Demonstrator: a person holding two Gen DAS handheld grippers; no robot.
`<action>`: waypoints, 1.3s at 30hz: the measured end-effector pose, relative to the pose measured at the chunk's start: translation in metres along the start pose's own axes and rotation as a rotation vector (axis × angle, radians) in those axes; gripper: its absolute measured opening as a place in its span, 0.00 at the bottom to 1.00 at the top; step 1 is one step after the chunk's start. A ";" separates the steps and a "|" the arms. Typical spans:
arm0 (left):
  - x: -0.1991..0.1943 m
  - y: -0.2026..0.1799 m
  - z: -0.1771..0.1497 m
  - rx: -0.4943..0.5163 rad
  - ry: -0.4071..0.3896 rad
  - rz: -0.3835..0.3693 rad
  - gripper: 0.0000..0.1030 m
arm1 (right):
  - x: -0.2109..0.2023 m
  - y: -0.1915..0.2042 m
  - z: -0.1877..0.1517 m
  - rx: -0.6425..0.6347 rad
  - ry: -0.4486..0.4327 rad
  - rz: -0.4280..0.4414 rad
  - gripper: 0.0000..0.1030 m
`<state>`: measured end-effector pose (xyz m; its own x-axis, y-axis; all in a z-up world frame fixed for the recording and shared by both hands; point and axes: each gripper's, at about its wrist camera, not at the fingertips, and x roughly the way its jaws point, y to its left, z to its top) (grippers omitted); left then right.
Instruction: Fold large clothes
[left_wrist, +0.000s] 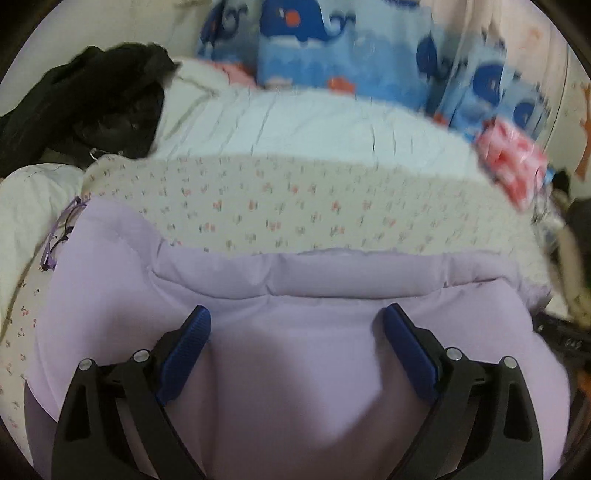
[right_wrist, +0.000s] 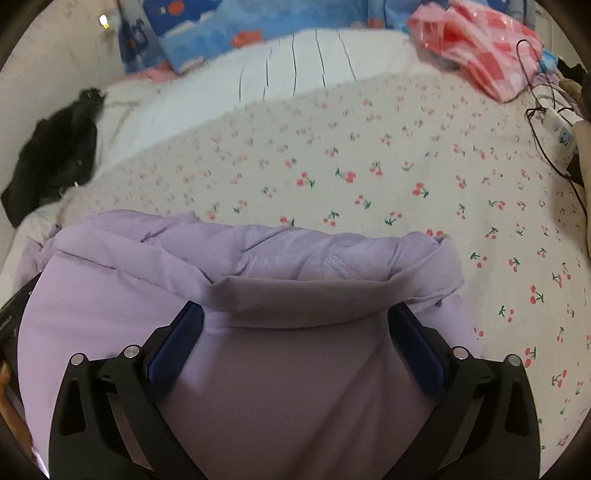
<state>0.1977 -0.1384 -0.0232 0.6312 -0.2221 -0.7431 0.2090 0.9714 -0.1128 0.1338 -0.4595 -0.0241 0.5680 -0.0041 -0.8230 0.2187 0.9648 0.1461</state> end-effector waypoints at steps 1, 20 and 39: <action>-0.004 -0.001 0.001 0.005 0.010 -0.001 0.88 | -0.005 0.003 0.001 -0.016 0.009 -0.020 0.93; -0.030 0.049 -0.008 -0.070 0.026 -0.022 0.90 | -0.005 0.048 0.016 -0.181 0.056 0.058 0.93; -0.065 0.083 -0.082 -0.072 -0.057 -0.035 0.94 | -0.066 -0.016 -0.062 -0.100 -0.153 -0.057 0.94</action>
<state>0.1129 -0.0367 -0.0379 0.6664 -0.2582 -0.6995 0.1784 0.9661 -0.1866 0.0434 -0.4580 -0.0059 0.6724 -0.0920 -0.7344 0.1783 0.9832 0.0401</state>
